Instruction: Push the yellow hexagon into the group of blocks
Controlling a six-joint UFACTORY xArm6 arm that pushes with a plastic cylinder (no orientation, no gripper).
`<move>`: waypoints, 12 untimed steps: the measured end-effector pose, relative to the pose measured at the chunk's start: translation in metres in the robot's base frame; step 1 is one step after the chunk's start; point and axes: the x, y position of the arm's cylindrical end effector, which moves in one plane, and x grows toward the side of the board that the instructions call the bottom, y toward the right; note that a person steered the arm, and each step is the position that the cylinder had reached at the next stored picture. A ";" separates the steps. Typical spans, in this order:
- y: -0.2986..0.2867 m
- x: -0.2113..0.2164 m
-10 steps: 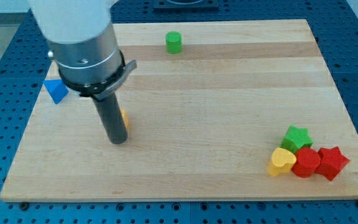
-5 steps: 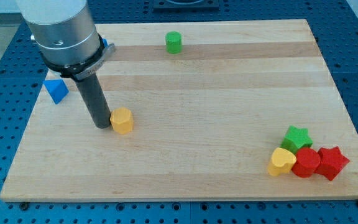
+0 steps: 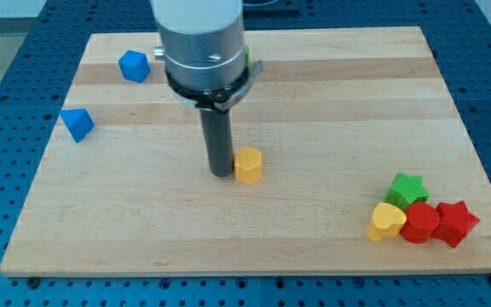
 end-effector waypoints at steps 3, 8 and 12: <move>0.085 0.008; 0.116 -0.011; 0.144 0.031</move>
